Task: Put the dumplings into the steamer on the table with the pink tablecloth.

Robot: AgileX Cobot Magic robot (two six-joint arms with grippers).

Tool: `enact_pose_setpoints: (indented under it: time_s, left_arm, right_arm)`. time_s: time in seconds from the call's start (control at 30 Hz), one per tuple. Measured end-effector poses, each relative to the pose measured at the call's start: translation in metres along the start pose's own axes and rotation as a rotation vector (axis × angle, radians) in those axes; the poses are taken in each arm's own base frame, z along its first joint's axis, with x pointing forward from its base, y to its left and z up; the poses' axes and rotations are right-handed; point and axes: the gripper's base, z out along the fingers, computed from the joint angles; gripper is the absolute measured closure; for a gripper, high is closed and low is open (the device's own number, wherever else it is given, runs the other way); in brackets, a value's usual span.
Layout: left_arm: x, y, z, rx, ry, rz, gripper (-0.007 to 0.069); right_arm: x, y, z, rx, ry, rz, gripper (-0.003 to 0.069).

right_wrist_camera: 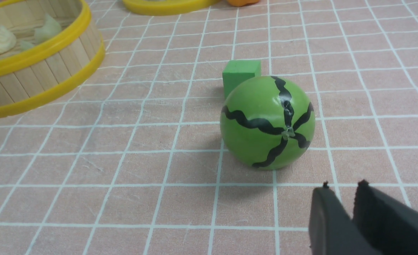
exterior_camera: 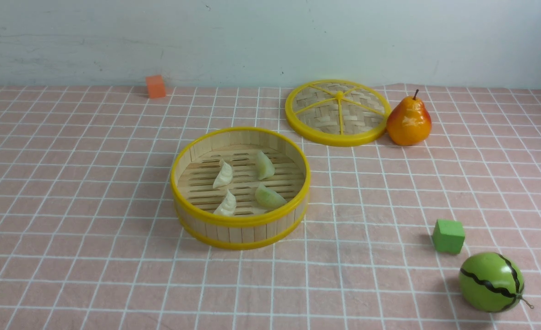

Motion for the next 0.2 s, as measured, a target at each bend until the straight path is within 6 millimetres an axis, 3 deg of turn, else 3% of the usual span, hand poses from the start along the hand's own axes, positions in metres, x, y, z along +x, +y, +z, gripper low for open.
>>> enact_pose_setpoints:
  time_s: [0.2]
  left_arm:
    - [0.0,0.0,0.0,0.0,0.0,0.0,0.0638]
  right_arm:
    - [0.0,0.0,0.0,0.0,0.0,0.0,0.0531]
